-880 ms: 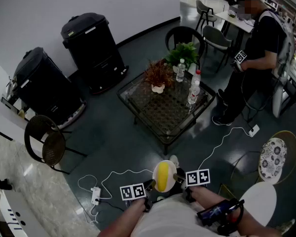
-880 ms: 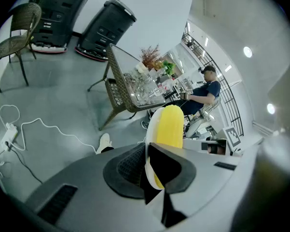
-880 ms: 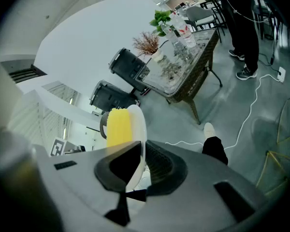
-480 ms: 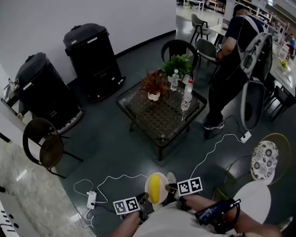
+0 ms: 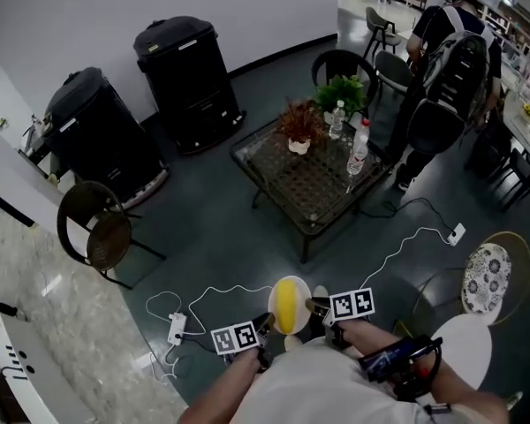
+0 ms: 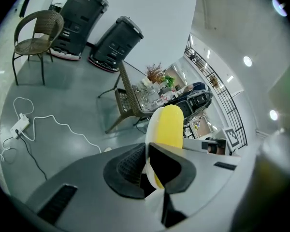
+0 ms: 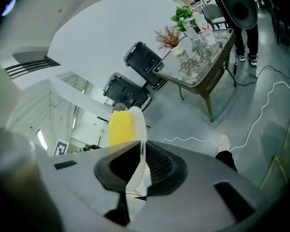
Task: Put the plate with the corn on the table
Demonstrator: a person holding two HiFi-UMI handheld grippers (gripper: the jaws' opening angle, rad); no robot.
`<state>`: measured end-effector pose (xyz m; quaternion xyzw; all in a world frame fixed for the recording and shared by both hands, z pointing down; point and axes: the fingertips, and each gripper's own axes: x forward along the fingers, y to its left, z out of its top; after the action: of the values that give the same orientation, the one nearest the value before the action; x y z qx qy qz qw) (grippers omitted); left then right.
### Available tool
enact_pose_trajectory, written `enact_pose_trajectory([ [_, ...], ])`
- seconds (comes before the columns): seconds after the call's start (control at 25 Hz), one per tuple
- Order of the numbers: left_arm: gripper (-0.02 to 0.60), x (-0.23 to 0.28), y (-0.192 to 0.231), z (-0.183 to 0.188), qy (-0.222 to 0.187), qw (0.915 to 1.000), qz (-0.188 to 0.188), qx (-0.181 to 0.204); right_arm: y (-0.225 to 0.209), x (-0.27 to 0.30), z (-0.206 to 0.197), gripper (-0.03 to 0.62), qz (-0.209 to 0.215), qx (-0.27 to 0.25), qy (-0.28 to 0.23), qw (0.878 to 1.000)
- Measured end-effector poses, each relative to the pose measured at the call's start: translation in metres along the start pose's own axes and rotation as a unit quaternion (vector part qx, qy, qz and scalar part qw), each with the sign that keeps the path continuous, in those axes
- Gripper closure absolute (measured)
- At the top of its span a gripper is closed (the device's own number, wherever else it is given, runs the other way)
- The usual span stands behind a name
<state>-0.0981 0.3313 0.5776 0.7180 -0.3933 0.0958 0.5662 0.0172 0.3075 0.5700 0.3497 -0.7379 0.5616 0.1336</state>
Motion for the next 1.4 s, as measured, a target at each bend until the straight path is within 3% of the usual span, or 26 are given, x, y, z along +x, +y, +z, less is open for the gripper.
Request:
enact_pose_trajectory([
  [0.36,0.549,-0.009,0.007,0.012,-0.010,0.9999,0.011,0.005,0.011,0.012,0.006,0.553,0.011,-0.004,-0.003,1.000],
  [1.4,0.549,-0.007,0.001,-0.010,-0.012,0.9999,0.005,-0.003,0.001,-0.002,-0.009,0.553,0.016,0.002,-0.013,1.000],
])
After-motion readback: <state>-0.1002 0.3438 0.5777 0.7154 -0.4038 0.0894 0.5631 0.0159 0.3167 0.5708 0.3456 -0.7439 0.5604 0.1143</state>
